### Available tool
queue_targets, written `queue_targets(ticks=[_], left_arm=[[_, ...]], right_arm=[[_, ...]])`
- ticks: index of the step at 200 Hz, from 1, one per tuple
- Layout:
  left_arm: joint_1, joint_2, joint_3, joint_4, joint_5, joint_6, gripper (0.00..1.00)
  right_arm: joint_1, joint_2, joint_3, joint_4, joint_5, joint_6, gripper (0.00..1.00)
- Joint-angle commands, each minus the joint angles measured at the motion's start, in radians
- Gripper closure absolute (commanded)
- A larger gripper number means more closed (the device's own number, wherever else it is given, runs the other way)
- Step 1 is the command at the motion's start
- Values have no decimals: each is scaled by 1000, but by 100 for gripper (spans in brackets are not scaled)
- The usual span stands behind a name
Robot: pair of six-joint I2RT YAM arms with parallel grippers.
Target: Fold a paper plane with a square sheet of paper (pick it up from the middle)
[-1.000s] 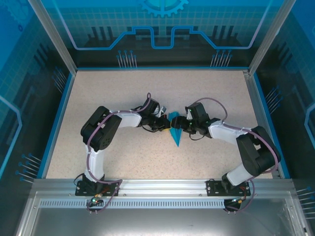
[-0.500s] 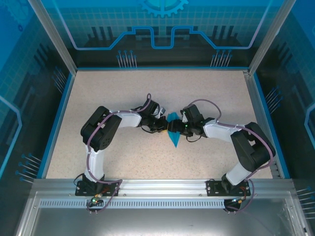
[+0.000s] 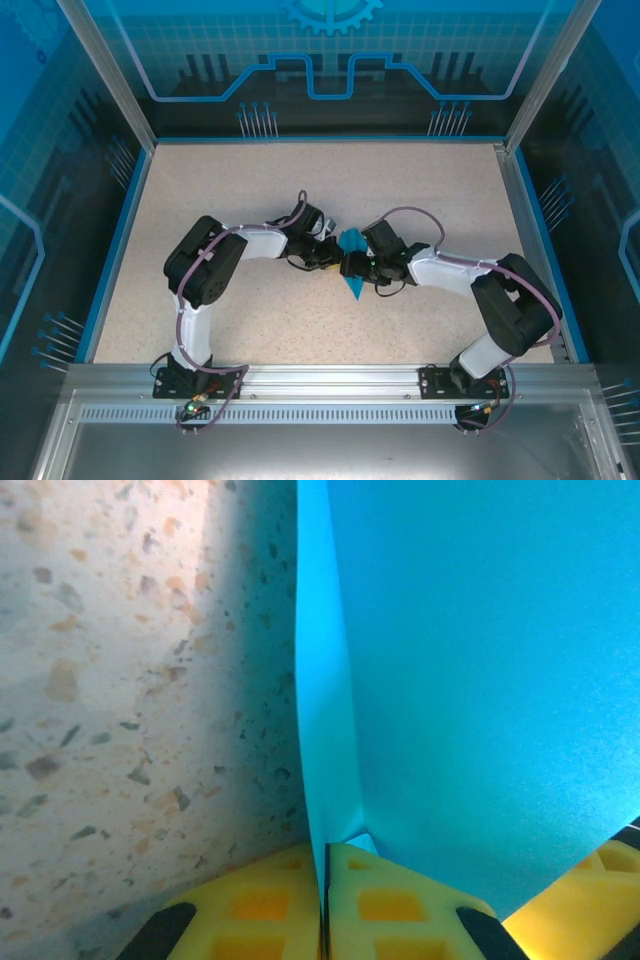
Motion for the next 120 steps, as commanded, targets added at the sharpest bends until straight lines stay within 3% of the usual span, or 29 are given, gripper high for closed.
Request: queue_targets(ticks=[1, 55, 120], left_arm=[[8, 13, -7, -7, 1, 8, 91], [9, 3, -10, -9, 7, 4, 90], [36, -61, -25, -37, -1, -6, 77]], right_arm=[[33, 22, 52, -49, 54, 24, 37], [83, 92, 139, -138, 173, 12, 43], [96, 123, 151, -166, 211, 10, 50]])
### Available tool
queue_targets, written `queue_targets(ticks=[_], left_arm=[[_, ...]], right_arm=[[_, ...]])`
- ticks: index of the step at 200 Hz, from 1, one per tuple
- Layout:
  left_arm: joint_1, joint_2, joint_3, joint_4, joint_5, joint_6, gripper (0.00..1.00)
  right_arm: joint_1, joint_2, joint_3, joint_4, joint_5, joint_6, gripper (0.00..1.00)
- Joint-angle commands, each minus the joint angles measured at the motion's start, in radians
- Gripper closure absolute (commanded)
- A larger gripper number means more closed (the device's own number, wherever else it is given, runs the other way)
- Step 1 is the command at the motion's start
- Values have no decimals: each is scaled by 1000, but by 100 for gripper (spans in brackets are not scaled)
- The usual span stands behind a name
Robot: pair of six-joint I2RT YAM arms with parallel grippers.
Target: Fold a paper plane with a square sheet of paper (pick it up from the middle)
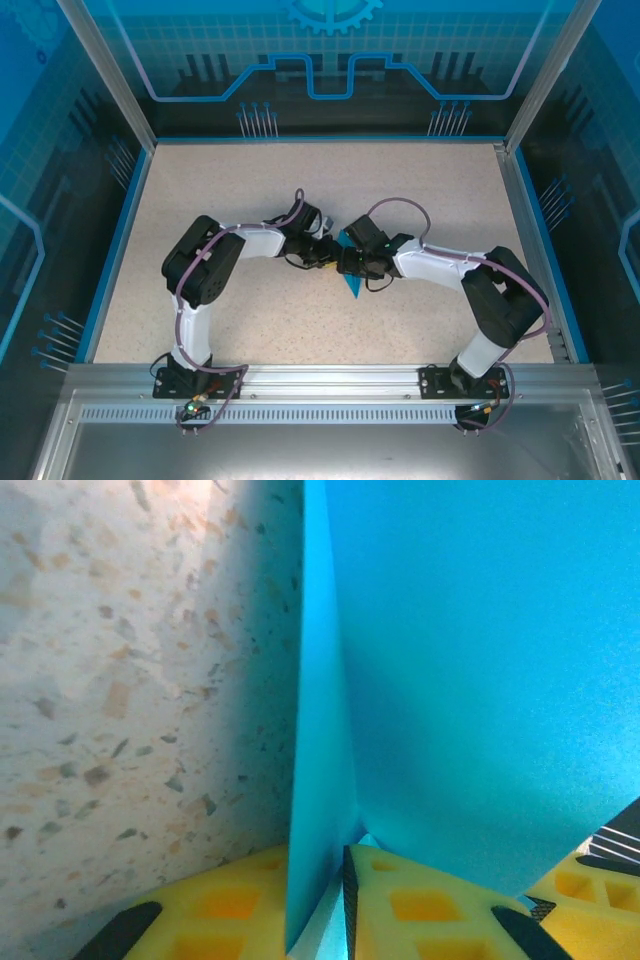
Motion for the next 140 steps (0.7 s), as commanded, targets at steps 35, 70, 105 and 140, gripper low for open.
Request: queue_targets(ticks=[35, 70, 105, 140], left_arm=[[37, -77, -31, -46, 13, 0, 74], [37, -66, -25, -63, 13, 12, 75], [37, -52, -18, -68, 15, 13, 79], [40, -50, -12, -91, 4, 25, 79]], right_arm=[[20, 52, 4, 1, 22, -1, 51], [21, 65, 16, 2, 23, 1, 53], [22, 83, 42, -19, 36, 4, 56], [22, 108, 73, -54, 65, 15, 62]])
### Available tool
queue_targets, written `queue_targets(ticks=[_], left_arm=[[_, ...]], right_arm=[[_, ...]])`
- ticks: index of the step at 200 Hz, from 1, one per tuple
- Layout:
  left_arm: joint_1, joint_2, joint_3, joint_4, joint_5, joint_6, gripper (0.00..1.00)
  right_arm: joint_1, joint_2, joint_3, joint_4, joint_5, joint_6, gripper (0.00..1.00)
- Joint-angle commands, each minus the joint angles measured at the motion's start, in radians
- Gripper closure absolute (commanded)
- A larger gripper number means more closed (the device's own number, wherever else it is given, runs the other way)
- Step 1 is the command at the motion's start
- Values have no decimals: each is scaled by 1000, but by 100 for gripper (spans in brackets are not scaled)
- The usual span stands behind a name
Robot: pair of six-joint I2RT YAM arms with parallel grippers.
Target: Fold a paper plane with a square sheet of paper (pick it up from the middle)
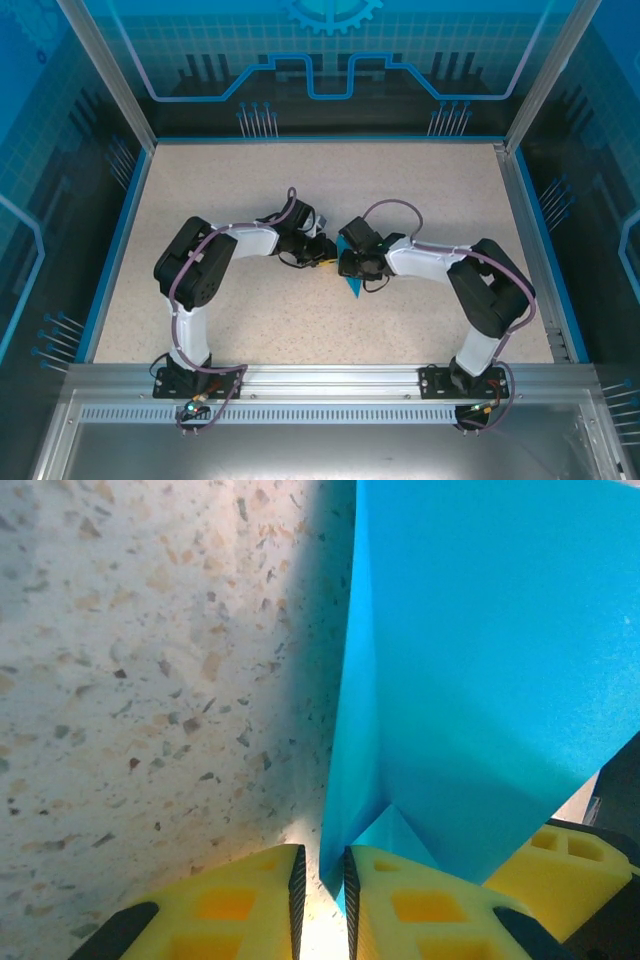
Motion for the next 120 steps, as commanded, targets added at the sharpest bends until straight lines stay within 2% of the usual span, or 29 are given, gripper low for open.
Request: queue_targets(ticks=[1, 27, 53, 78, 101, 120], left_arm=[[8, -7, 10, -45, 3, 22, 79], [12, -17, 14, -63, -13, 26, 79], [19, -27, 12, -80, -29, 29, 78], [23, -45, 6, -94, -49, 33, 77], [32, -79, -4, -116, -79, 34, 72], [47, -124, -21, -154, -128, 34, 63]], right_arm=[[17, 25, 40, -48, 41, 14, 62], [18, 35, 58, -74, 60, 24, 69], [21, 38, 72, -94, 79, 32, 72], [20, 42, 83, -109, 98, 37, 82], [21, 44, 97, -120, 110, 31, 89], [22, 40, 121, -136, 127, 9, 93]])
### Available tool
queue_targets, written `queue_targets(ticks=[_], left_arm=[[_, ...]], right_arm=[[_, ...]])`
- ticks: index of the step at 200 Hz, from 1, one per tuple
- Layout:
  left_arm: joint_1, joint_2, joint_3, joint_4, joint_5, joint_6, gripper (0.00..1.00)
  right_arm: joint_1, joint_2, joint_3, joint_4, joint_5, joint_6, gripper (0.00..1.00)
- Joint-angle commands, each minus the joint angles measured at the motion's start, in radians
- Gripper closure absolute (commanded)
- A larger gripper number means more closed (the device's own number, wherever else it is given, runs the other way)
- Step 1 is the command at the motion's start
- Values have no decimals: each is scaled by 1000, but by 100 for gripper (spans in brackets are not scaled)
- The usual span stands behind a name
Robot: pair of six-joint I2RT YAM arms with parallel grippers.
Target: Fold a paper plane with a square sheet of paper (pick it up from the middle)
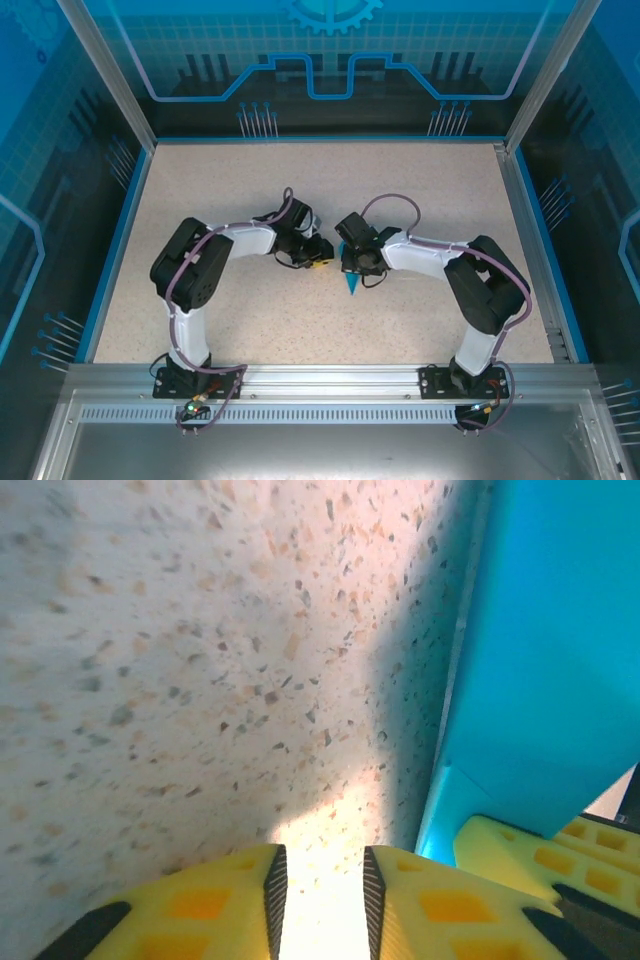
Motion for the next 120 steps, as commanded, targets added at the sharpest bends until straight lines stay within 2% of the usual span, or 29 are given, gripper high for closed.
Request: queue_targets(ticks=[1, 26, 63, 87, 120], left_arm=[[32, -86, -21, -72, -76, 23, 62], [63, -176, -50, -162, -214, 12, 43], [116, -319, -118, -236, -382, -1, 22], [134, -395, -161, -261, -460, 0, 14], [140, -429, -184, -280, -498, 12, 11]], right_arm=[[18, 11, 49, -48, 46, -16, 93], [15, 10, 106, -67, 70, -67, 94], [-4, 71, 221, -86, 73, -129, 94], [-14, 143, 310, -124, 81, -164, 94], [-31, 248, 428, -170, 103, -202, 93]])
